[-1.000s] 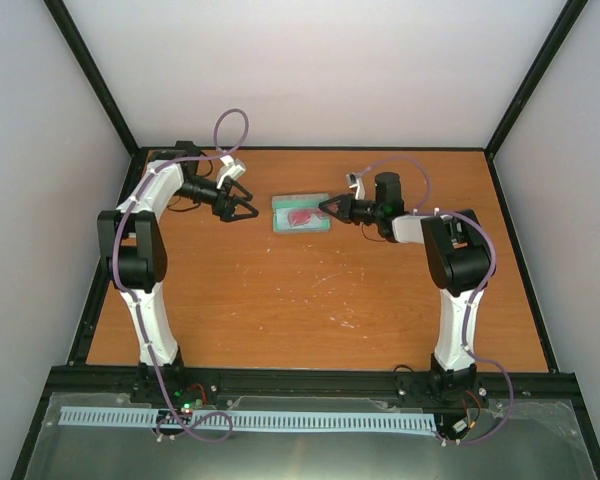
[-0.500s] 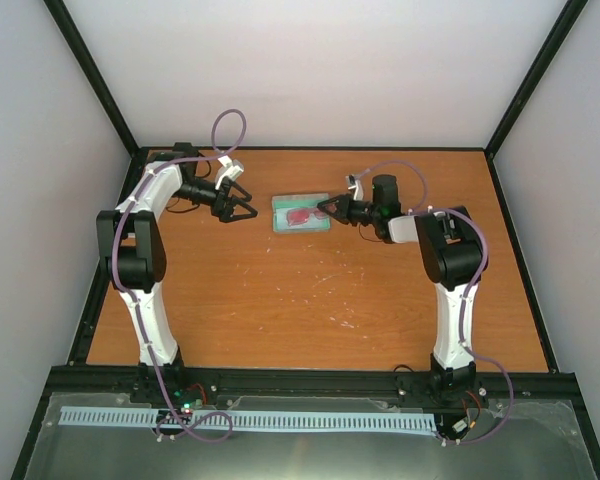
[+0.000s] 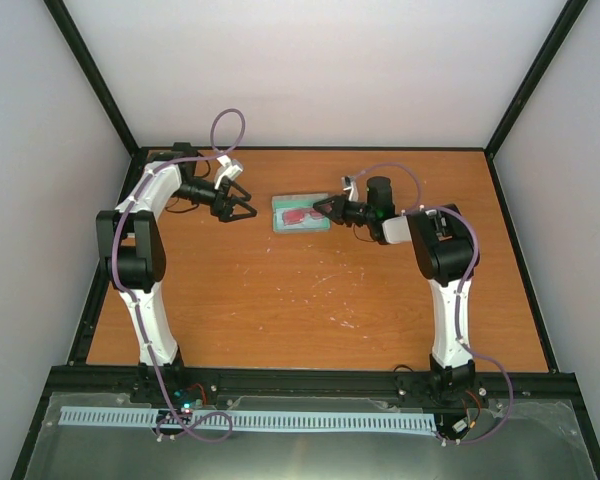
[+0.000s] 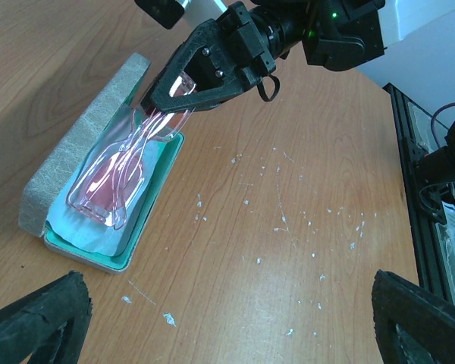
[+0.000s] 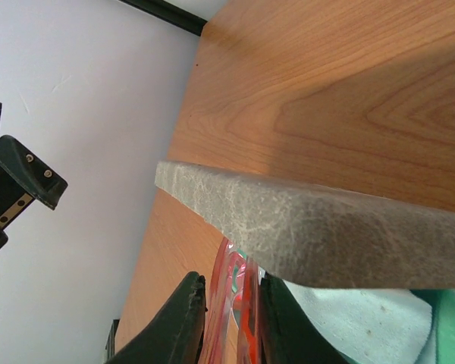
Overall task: Organize the sunglasses
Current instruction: Place the sunglasses in the sunglasses case, then close the sunglasses case at the center of the board.
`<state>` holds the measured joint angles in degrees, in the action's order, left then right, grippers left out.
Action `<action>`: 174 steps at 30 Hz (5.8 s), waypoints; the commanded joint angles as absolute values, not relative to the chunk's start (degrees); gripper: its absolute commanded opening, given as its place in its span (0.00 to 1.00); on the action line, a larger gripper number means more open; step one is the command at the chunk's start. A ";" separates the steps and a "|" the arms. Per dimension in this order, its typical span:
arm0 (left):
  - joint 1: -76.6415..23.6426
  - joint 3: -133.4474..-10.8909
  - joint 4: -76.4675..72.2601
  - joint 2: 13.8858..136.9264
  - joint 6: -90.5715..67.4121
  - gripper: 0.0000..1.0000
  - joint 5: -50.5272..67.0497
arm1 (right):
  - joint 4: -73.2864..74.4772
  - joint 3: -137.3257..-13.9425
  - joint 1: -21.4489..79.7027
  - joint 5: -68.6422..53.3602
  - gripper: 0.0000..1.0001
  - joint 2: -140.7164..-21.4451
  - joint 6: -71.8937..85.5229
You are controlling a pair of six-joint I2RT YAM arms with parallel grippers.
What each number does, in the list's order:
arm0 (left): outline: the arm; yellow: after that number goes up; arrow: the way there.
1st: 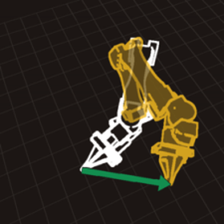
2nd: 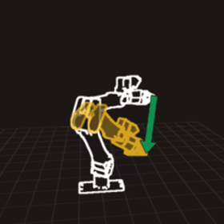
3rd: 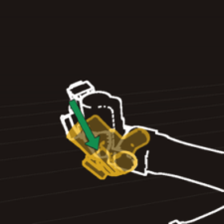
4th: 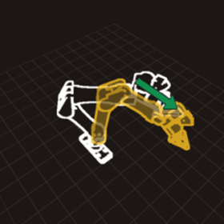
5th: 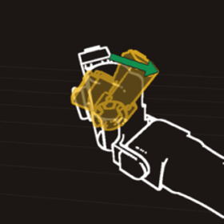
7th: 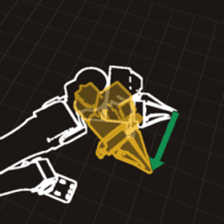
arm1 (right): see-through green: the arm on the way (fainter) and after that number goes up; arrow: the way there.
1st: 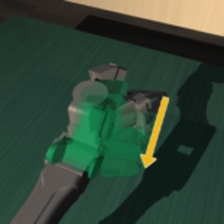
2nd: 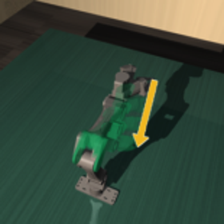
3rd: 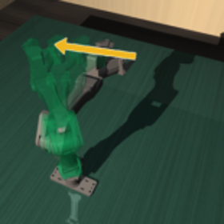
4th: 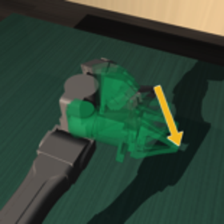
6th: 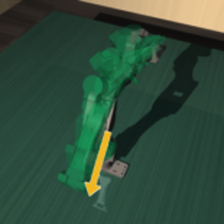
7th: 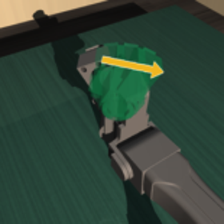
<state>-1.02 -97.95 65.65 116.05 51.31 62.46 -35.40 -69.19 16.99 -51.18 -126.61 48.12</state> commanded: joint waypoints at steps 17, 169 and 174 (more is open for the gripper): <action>0.08 -96.97 64.69 113.59 52.13 1.00 65.19 | -35.62 -72.46 19.22 -49.40 0.13 -129.70 49.18; -13.22 -106.79 39.17 134.24 40.35 0.21 39.36 | 31.03 -75.51 20.21 -17.79 0.45 -115.55 40.98; -15.49 -101.54 38.05 131.23 39.28 0.21 40.25 | 28.70 -75.83 20.21 -19.24 0.46 -117.53 41.21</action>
<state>-13.32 -103.68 38.28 135.57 40.86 38.68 29.93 -75.44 20.12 -17.89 -114.21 40.62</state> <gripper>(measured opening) 0.210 0.456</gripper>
